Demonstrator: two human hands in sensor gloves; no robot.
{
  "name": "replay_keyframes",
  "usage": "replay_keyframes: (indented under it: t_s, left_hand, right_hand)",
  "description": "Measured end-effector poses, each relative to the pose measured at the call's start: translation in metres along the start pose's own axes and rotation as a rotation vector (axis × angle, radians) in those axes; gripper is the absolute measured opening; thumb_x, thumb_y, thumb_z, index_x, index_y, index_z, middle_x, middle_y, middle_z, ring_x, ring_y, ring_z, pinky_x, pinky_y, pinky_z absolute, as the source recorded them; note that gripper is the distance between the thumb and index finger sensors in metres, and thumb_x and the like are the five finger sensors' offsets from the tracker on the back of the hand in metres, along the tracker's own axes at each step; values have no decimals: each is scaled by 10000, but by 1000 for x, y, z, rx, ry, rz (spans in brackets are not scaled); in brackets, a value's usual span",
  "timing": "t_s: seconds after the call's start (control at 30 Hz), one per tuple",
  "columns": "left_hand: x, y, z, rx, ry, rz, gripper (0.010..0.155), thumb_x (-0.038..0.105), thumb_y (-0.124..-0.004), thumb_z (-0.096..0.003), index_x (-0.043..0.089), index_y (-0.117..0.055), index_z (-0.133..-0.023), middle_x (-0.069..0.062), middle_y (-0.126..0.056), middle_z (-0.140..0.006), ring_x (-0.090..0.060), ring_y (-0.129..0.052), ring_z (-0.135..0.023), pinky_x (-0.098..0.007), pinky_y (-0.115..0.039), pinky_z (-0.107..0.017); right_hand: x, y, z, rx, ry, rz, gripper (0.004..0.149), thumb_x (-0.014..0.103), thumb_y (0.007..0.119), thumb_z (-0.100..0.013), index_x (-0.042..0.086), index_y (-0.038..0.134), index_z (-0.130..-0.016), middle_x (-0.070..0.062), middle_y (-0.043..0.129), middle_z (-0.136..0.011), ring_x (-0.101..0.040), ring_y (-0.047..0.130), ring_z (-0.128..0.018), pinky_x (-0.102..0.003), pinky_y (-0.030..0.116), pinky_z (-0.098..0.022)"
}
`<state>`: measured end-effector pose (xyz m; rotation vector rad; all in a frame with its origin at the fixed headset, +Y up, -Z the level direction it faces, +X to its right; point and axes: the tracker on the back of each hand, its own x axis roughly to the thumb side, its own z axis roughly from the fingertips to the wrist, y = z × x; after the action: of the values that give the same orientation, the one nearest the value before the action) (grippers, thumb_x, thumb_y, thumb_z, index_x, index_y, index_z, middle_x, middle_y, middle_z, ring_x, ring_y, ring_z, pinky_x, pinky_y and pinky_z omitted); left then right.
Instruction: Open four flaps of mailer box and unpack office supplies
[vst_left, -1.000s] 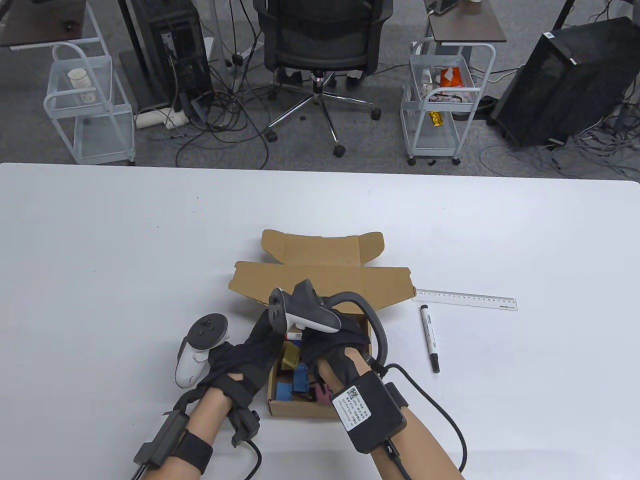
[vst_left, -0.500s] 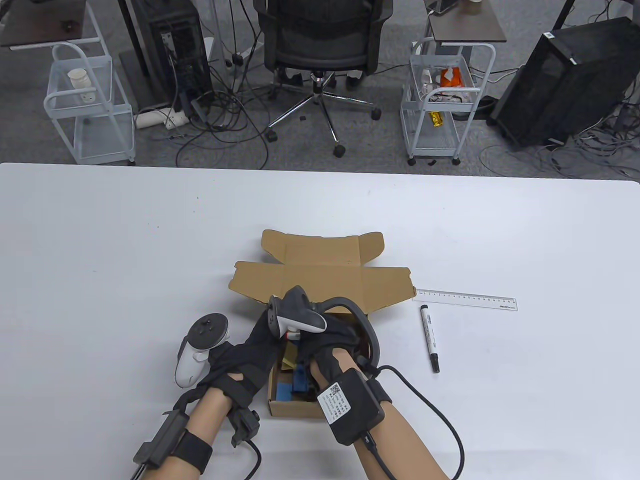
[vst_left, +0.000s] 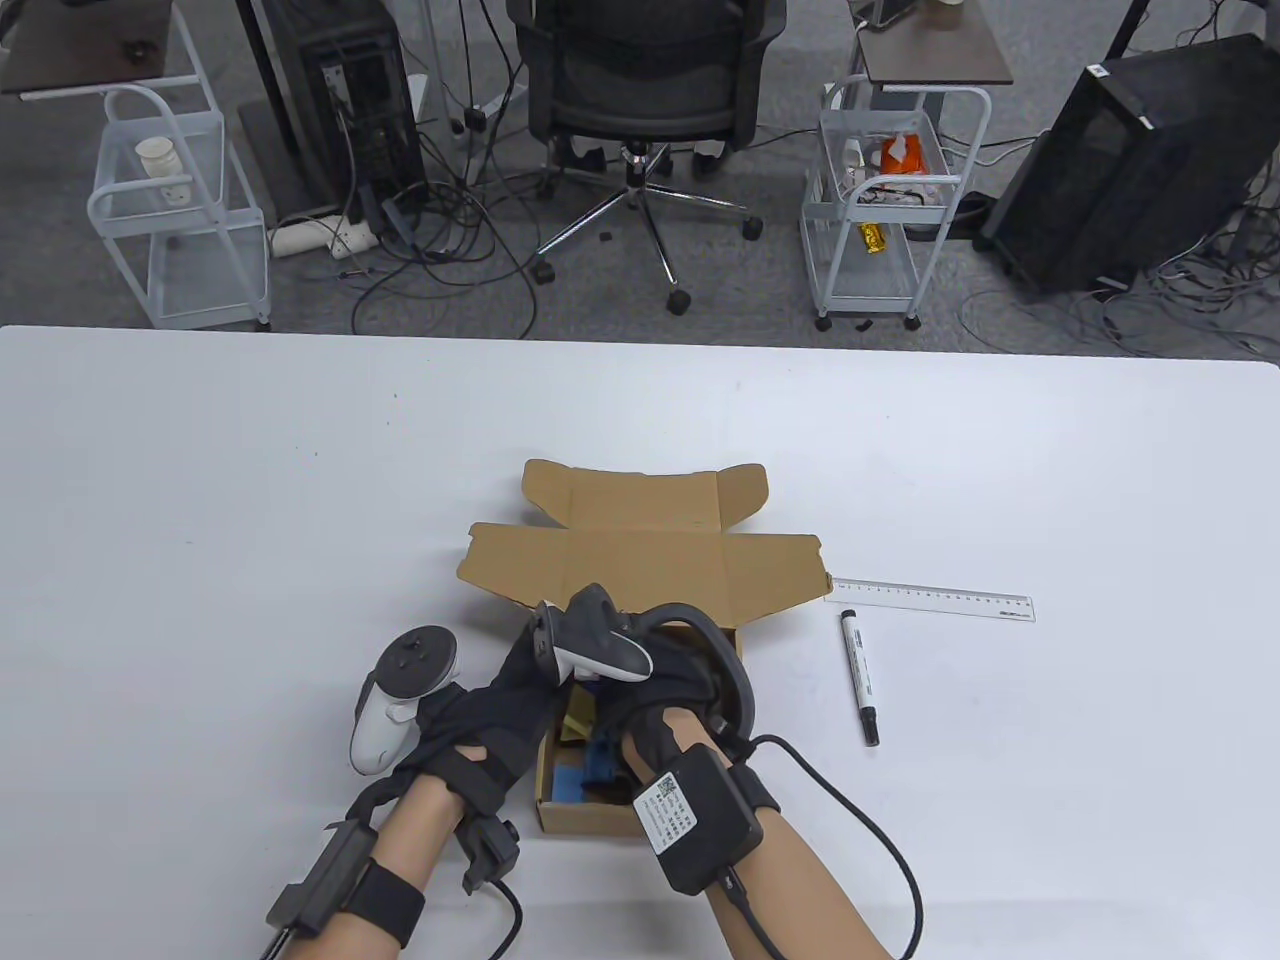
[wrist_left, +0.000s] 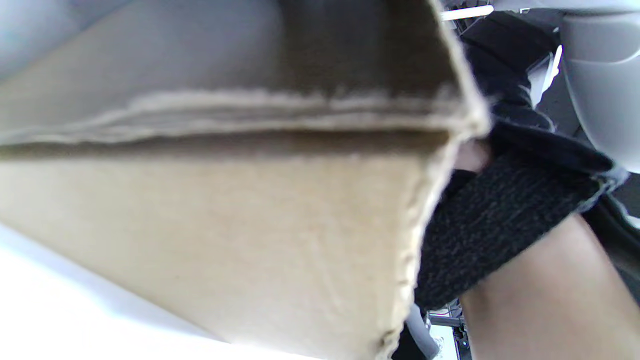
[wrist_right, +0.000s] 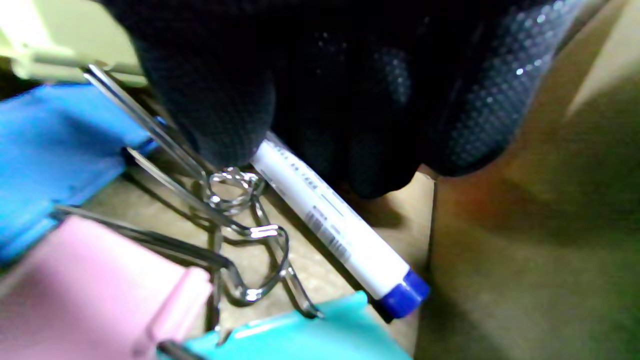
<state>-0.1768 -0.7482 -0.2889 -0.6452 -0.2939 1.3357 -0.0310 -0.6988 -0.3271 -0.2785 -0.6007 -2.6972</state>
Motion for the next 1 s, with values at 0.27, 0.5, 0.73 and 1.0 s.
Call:
replay_keyframes:
  t_s: [0.27, 0.5, 0.73, 1.0]
  left_hand:
    - [0, 1, 0, 3, 4, 1, 862, 512, -579, -629, 110, 1, -1124, -283, 2, -1208, -554, -48, -1103, -644, -328, -794]
    - [0, 1, 0, -11, 5, -2, 895, 497, -638, -635, 110, 10, -1116, -281, 7, -1205, -551, -50, -1102, -641, -329, -791]
    - [0, 2, 0, -52, -3, -4, 949, 479, -694, -628, 107, 43, -1097, -281, 44, -1191, -549, -38, -1092, -637, -323, -785]
    - [3, 1, -1, -65, -2, -39, 979, 469, -704, -630, 75, 76, -1071, -300, 66, -1176, -568, -37, -1085, -648, -322, -780]
  right_hand:
    - [-1, -1, 3, 2, 9, 10, 476, 322, 998, -511, 105, 792, -881, -36, 1034, -820, -292, 1067, -715, -468, 919, -559]
    - [3, -2, 5, -10, 5, 65, 469, 320, 989, -520, 97, 784, -878, -22, 1033, -813, -283, 1064, -718, -484, 899, -585]
    - [8, -2, 6, -17, 2, 120, 464, 326, 980, -528, 90, 782, -874, -20, 1034, -806, -279, 1069, -709, -485, 901, -583]
    - [5, -2, 8, -27, -1, 117, 473, 349, 964, -531, 110, 772, -892, -10, 1020, -816, -272, 1056, -719, -482, 889, -596]
